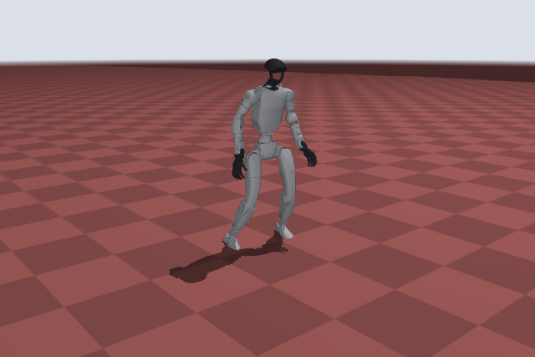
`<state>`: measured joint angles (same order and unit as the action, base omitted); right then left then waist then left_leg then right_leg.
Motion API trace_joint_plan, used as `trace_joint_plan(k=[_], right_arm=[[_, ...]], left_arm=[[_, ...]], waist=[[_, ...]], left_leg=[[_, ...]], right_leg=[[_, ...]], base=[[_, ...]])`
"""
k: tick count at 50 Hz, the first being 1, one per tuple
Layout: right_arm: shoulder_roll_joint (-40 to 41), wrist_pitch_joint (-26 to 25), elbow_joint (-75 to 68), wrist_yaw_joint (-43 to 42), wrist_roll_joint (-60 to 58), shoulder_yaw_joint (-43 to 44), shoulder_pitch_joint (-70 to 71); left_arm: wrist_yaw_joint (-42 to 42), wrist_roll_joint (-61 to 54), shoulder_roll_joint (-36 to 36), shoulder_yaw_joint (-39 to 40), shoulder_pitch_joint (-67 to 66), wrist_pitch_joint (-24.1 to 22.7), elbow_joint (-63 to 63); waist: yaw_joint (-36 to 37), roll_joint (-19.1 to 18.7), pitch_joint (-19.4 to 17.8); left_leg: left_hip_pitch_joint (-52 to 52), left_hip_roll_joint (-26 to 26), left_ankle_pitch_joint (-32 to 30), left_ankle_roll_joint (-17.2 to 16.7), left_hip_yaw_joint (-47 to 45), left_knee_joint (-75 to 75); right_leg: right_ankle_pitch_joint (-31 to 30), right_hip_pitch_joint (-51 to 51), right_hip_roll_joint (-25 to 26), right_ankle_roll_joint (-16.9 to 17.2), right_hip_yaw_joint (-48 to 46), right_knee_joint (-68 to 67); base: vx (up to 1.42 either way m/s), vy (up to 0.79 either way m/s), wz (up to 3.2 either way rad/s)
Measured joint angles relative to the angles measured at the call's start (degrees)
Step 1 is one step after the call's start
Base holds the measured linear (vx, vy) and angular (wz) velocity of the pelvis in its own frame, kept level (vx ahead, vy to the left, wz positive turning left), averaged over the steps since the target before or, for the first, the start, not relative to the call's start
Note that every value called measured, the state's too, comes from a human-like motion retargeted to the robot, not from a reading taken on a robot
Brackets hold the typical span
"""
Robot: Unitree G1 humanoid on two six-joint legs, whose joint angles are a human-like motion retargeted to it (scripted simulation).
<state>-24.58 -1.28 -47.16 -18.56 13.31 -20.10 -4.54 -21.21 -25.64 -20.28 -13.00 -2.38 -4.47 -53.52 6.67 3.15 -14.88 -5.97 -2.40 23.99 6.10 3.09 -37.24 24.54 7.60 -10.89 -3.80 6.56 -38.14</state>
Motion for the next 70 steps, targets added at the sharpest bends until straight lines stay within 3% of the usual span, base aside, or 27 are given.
trace_joint_plan(k=[5,7,9,14,20,22,25,27,28,30,33,35,37,40,47,48,50,52,53,55,57,58,60,62,64,67,70], right_arm=[[-0.8,0.6,13.5,7.9,-7.4,-0.7,-11.6],[-0.4,0.1,13.2,9.9,-9.5,-0.8,-12.8],[0.3,-0.5,11.4,9.8,-9.0,0.1,-12.6],[0.8,-1.5,6.3,7.5,-6.5,1.0,-10.7],[-0.6,-2.3,5.3,8.7,-6.1,-0.9,-8.2],[-1.1,-2.6,4.1,7.8,-5.5,-1.6,-5.6],[-0.7,-2.0,-1.4,4.0,-2.8,-2.3,0.2],[-0.2,-1.1,-1.3,1.9,-1.4,-1.2,0.2],[-0.2,-0.6,0.6,1.0,-1.0,-0.6,-0.8],[-1.0,0.3,6.3,1.2,-1.2,0.1,-4.9],[-1.4,1.2,11.3,7.8,-3.2,1.5,-10.5],[0.0,0.9,10.9,11.7,-3.5,3.0,-12.5],[1.6,-0.2,8.1,12.4,-3.4,3.4,-12.5],[2.7,-1.9,3.3,10.8,-4.2,2.2,-10.9],[1.9,-2.1,0.4,12.3,-4.0,-0.6,-8.3],[1.5,-2.2,0.4,12.4,-4.2,-0.9,-7.7],[1.1,-2.7,-0.7,11.2,-3.8,-0.9,-4.9],[1.6,-2.6,-3.4,6.7,-2.4,-0.3,-0.9],[2.0,-2.1,-4.6,3.5,-1.4,0.2,0.8],[2.6,-0.7,-3.5,-1.6,-0.3,1.0,1.2],[3.0,0.7,1.9,-2.9,-0.5,1.6,-2.1],[2.9,1.2,4.5,-1.7,-1.1,2.0,-4.7],[3.1,1.6,6.2,2.5,-2.5,3.0,-8.8],[4.2,0.7,3.1,5.4,-4.2,4.0,-11.3],[5.4,-0.6,-1.4,6.6,-5.6,3.8,-12.2],[6.2,-2.2,-7.8,7.9,-6.0,1.7,-10.8],[5.7,-2.0,-11.3,10.7,-4.8,0.8,-8.8]], left_arm=[[6.0,5.4,2.9,1.2,-10.5,-1.9,4.2],[9.3,6.2,3.0,0.5,-13.9,-2.6,6.8],[11.1,5.6,2.7,-0.7,-15.5,-2.8,8.6],[11.0,5.9,1.5,-5.4,-13.4,-2.0,7.5],[10.0,7.0,-0.4,-7.3,-8.0,-1.1,6.6],[8.3,5.3,-1.3,-6.2,-4.8,-0.6,6.5],[4.6,2.4,-2.5,-3.4,1.5,0.6,2.8],[2.1,0.7,-2.2,-1.7,2.9,1.0,0.9],[1.1,-0.2,-1.7,-1.3,2.8,0.5,0.6],[1.0,0.2,-0.3,-1.7,0.3,-1.3,1.6],[8.0,8.0,0.7,-1.3,-4.8,-2.3,4.8],[12.3,11.1,1.2,0.4,-7.0,-2.2,6.8],[12.9,10.3,1.7,1.6,-7.2,-1.6,7.5],[10.1,9.3,1.9,0.9,-4.9,-0.8,5.6],[8.4,12.0,0.2,-3.0,2.5,-0.1,4.4],[8.2,12.6,-0.4,-3.2,3.3,0.0,5.2],[6.0,13.1,-1.8,-3.6,6.2,0.3,6.6],[1.3,13.7,-3.0,-3.9,9.7,-0.2,6.2],[-1.3,14.2,-3.4,-3.6,11.1,-0.3,5.6],[-5.2,13.2,-3.2,-2.1,11.3,-0.1,5.5],[-6.8,10.8,-1.7,-0.9,8.4,-0.9,6.5],[-6.5,10.4,-0.8,-1.0,5.9,-1.6,6.9],[-3.7,12.7,0.4,-2.2,1.0,-2.7,6.7],[0.7,16.5,1.3,-3.3,-2.8,-3.1,5.7],[3.5,17.5,2.2,-3.8,-5.4,-2.8,4.6],[5.4,15.6,2.9,-4.5,-7.3,-1.9,2.8],[8.8,15.3,2.3,-5.4,-8.4,-2.5,1.3]], waist=[[0.4,0.2,8.7],[-0.5,-0.6,9.5],[-1.6,-1.5,8.7],[-2.0,-3.6,4.7],[-0.8,-3.4,2.3],[-0.6,-3.5,-0.2],[-1.4,-2.7,-4.5],[-1.7,-2.1,-3.2],[-1.5,-1.8,-1.3],[-1.0,-1.6,2.9],[-0.8,-2.0,8.0],[-1.3,-2.7,9.1],[-1.7,-3.2,8.4],[-1.7,-3.7,6.0],[-1.4,-3.9,1.1],[-1.6,-4.2,0.4],[-2.1,-4.1,-3.0],[-2.7,-3.0,-6.4],[-3.0,-2.4,-7.2],[-2.9,-1.9,-6.5],[-2.1,-1.2,-1.7],[-1.8,-1.0,1.2],[-1.7,-0.9,6.6],[-1.5,-1.0,9.9],[-0.8,-1.4,11.2],[0.4,-1.5,10.1],[0.7,-1.5,7.2]], left_leg=[[6.4,-1.5,-41.8,-14.2,-3.5,30.1],[7.3,-3.4,-43.7,-18.2,-8.7,32.8],[7.9,-4.5,-42.6,-18.9,-11.4,32.0],[8.8,-3.9,-39.1,-18.2,-6.6,27.8],[11.2,-0.7,-33.0,-18.1,-0.9,30.5],[11.4,-0.3,-17.9,-13.7,-2.4,24.0],[3.7,0.2,5.8,-0.3,-2.9,-1.1],[-0.9,0.1,5.9,2.5,-3.3,-7.1],[-1.5,-0.1,2.6,0.7,-4.1,-4.6],[1.5,-0.1,-10.1,-4.9,-5.1,7.8],[7.6,-0.6,-36.6,-13.5,-3.9,29.5],[9.8,-2.0,-42.2,-18.7,-5.9,35.7],[11.6,-2.5,-40.9,-19.9,-9.5,36.6],[14.4,-1.7,-39.9,-18.5,-9.6,35.3],[15.3,-1.4,-37.3,-16.6,-6.2,28.3],[15.6,-2.0,-33.7,-16.1,-6.4,27.1],[16.4,-2.2,-17.3,-13.5,-5.7,20.3],[13.3,-1.5,0.4,-8.2,-4.7,7.3],[9.5,-1.4,6.2,-4.2,-4.1,-0.5],[3.0,-1.8,8.2,0.7,-4.2,-9.2],[0.8,-2.2,-0.8,-1.8,-5.9,-3.2],[2.0,-2.1,-8.1,-4.1,-6.2,3.7],[5.6,-1.8,-26.9,-9.0,-4.8,20.1],[8.3,-2.6,-40.1,-14.5,-5.5,31.5],[10.2,-4.0,-42.4,-17.7,-10.1,35.2],[12.7,-4.1,-41.7,-17.5,-12.7,34.0],[12.7,-2.6,-37.2,-17.6,-6.9,26.1]], right_leg=[[-46.6,-6.6,-0.1,14.7,-1.0,31.9],[-49.3,-7.9,-1.0,16.5,-6.2,35.0],[-48.4,-9.4,-1.2,15.7,-7.8,35.2],[-43.8,-11.2,0.1,13.5,-1.3,32.0],[-38.9,-11.7,0.9,16.6,6.3,32.8],[-22.0,-11.9,0.4,11.7,3.9,25.8],[5.8,-5.5,0.2,-1.4,1.7,1.9],[7.0,-0.9,0.5,-4.2,1.8,-4.6],[3.3,0.1,0.3,-2.7,1.6,-2.6],[-11.2,-2.1,0.2,2.8,1.9,9.5],[-41.4,-7.3,0.6,13.1,1.5,30.7],[-47.8,-8.9,0.9,17.1,-1.7,35.7],[-46.8,-10.3,0.9,17.0,-5.1,36.2],[-45.1,-12.4,1.1,15.7,-6.5,35.4],[-44.8,-14.4,1.8,14.2,3.3,31.9],[-40.5,-14.6,2.0,13.0,4.1,29.9],[-20.8,-14.9,1.5,9.7,3.8,20.8],[-0.9,-12.1,0.3,5.1,1.8,7.2],[6.0,-8.9,0.1,1.0,1.1,-0.3],[9.2,-2.8,0.5,-4.4,0.6,-9.0],[-0.3,0.2,0.6,-1.7,0.3,-3.7],[-8.2,-1.0,0.7,0.9,0.2,3.5],[-29.8,-5.7,1.1,7.4,0.5,22.5],[-45.8,-8.5,0.8,13.7,-0.4,34.1],[-49.1,-9.1,0.4,16.3,-3.2,36.9],[-48.0,-10.1,0.3,15.7,-5.5,35.9],[-45.6,-12.7,0.4,13.9,-4.9,34.0]], base=[[0.21,-0.01,-0.21],[0.13,0.0,-0.02],[0.04,0.01,0.02],[0.02,0.03,-0.13],[0.04,0.05,-0.27],[-0.05,0.05,-0.17],[-0.1,0.03,0.16],[0.03,0.01,0.01],[0.12,0.02,-0.14],[0.18,0.02,-0.33],[0.14,0.0,-0.21],[0.04,0.0,0.03],[0.0,0.0,0.0],[-0.05,0.02,0.0],[-0.05,0.03,0.06],[-0.07,0.05,0.1],[-0.13,0.05,0.18],[-0.21,0.03,0.38],[-0.2,0.0,0.42],[-0.13,-0.02,0.24],[0.05,-0.02,-0.08],[0.14,-0.04,-0.12],[0.15,-0.06,0.02],[0.09,-0.07,0.15],[0.02,-0.07,-0.04],[-0.06,-0.06,-0.28],[-0.09,-0.01,-0.08]])
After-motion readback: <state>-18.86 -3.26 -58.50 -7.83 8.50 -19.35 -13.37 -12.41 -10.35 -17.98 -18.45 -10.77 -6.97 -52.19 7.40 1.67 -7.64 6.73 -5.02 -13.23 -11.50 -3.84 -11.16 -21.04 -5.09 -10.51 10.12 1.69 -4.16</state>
